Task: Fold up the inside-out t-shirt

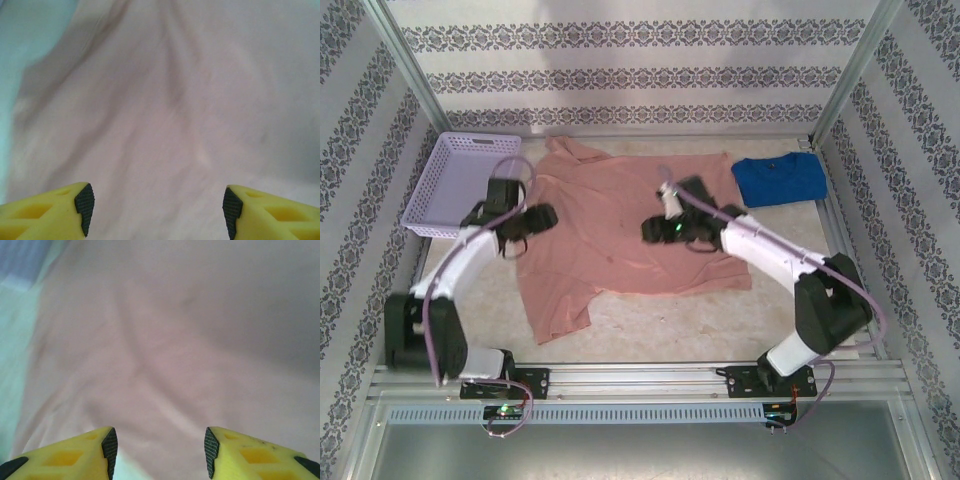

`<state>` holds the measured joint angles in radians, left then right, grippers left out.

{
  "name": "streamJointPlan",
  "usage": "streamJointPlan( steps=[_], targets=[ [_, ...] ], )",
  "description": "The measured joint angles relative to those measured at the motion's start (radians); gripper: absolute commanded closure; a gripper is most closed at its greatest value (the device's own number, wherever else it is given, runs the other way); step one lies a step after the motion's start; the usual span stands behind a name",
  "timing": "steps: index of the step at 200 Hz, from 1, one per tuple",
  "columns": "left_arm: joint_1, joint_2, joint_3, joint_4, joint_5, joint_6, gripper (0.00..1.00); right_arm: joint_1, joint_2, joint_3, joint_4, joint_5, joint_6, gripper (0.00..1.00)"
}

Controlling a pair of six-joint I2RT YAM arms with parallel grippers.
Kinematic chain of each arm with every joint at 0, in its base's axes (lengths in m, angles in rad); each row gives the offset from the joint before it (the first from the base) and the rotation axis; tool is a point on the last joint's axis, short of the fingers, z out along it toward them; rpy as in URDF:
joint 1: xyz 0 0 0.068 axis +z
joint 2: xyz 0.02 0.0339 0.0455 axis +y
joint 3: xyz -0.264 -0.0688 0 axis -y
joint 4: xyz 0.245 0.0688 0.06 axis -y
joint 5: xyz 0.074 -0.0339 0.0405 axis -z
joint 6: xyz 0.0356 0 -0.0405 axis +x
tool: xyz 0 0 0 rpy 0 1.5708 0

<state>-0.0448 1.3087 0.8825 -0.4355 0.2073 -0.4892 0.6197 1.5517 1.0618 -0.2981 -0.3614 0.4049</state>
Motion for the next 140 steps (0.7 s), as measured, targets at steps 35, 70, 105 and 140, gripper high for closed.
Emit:
streamJointPlan(
  steps=[35, 70, 105, 140],
  targets=[
    [-0.032, -0.256, -0.291, -0.176, -0.051, -0.109, 0.39, 0.292, 0.055, -0.092, 0.127, -0.079, 0.038, 0.47],
    [-0.087, -0.32, -0.37, -0.232, -0.059, -0.227, 0.44, 0.43, 0.214, -0.029, 0.18, -0.108, 0.01, 0.51],
    [-0.115, -0.359, -0.415, -0.261, -0.09, -0.293, 0.46, 0.457, 0.322, 0.059, 0.156, -0.09, -0.013, 0.51],
    [-0.166, -0.365, -0.427, -0.264, -0.135, -0.328, 0.53, 0.478, 0.375, 0.133, 0.097, -0.002, -0.02, 0.54]
  ],
)
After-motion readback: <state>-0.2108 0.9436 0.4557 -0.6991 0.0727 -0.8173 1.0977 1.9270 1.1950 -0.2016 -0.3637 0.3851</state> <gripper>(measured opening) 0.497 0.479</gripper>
